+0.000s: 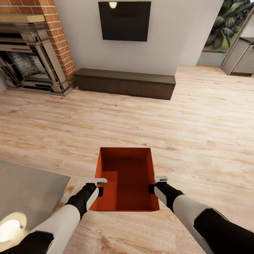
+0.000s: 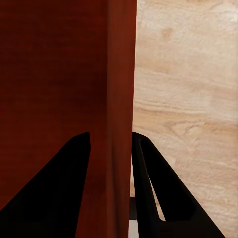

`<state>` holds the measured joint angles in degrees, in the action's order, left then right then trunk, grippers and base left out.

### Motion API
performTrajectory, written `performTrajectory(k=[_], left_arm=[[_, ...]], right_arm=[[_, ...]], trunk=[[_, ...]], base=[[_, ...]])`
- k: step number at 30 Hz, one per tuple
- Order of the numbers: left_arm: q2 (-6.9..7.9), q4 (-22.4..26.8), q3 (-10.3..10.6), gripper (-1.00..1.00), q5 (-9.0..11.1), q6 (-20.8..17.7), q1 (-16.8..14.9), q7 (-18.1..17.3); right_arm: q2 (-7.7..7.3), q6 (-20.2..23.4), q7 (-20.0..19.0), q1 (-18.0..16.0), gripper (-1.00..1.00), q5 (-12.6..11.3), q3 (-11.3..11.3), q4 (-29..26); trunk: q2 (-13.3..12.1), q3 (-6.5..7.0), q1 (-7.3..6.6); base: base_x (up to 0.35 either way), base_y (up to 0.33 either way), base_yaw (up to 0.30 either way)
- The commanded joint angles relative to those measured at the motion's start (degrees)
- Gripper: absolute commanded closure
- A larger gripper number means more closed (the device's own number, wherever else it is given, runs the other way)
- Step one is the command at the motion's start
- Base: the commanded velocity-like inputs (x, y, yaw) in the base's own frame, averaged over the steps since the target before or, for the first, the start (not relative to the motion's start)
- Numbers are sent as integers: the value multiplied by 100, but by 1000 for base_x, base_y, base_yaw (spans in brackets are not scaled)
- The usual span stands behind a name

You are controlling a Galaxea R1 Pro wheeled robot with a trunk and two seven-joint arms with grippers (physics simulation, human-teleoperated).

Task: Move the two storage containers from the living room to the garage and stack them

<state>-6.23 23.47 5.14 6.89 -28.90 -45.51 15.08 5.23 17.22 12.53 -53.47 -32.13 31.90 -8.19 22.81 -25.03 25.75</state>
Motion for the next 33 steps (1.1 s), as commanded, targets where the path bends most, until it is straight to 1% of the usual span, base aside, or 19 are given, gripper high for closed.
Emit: performTrajectory(k=[1,25,33], left_arm=[[34,-135,57,100,44,-46,-1,65],[35,-138,57,100,47,-53,-1,65],[36,-138,57,100,49,-56,-1,67]], right_arm=[[-3,18,-1,-5,100,-74,119,-42],[5,18,28,-5,100,-80,111,-42],[12,18,30,-5,100,-83,106,-42]], trunk=[[10,-8,3],[10,-7,3],[10,45,3]], base=[[0,0,0],[0,0,0],[0,0,0]])
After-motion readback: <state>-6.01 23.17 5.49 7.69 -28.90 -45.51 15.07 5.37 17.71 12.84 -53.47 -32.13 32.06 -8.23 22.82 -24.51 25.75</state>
